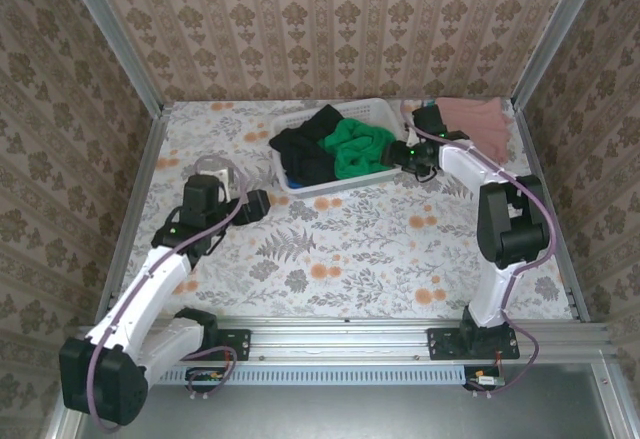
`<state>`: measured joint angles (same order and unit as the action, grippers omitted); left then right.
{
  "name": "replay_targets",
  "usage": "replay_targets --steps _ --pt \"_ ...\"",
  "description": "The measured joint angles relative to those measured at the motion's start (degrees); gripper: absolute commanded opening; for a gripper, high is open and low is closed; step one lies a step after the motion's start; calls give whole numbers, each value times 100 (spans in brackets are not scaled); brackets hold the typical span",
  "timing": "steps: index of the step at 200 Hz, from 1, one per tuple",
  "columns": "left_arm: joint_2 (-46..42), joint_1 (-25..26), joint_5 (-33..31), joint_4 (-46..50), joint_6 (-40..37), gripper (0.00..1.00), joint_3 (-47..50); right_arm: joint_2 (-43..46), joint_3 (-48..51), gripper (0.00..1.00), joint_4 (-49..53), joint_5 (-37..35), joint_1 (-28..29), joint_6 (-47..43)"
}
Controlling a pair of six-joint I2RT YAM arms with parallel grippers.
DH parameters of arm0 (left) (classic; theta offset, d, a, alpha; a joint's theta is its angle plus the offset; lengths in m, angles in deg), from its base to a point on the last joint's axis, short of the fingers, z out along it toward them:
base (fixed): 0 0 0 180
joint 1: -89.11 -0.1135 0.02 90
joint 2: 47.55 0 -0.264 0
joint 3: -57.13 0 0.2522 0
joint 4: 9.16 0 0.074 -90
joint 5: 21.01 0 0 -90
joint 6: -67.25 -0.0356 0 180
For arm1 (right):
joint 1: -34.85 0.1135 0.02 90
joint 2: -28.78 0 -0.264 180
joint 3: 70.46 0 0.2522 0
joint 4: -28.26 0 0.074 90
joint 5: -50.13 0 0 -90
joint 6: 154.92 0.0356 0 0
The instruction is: Fold and stack the t-shirts
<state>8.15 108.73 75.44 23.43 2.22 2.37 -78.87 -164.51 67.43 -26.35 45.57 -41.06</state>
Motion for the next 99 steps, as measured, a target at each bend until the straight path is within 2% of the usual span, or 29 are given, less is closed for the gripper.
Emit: replay_targets --steps 12,22,28,64,82,99 --pt "260 221 -22 2 -271 100 -289 -105 -184 69 11 28 131 2" --pt "520 428 -68 31 -516 100 -514 -153 -310 78 9 66 195 24" --pt "702 584 -133 63 -678 93 -678 -164 -365 84 9 72 210 20" --pt "2640 1731 -905 610 -2031 87 -2319 210 -216 100 -33 -42 94 11" --pt "3488 2076 -1279 800 -2662 84 -2942 949 516 100 -160 -79 -114 48" --pt "4109 2190 -1478 1001 -3180 80 -3368 1696 1250 100 -297 -83 -341 61"
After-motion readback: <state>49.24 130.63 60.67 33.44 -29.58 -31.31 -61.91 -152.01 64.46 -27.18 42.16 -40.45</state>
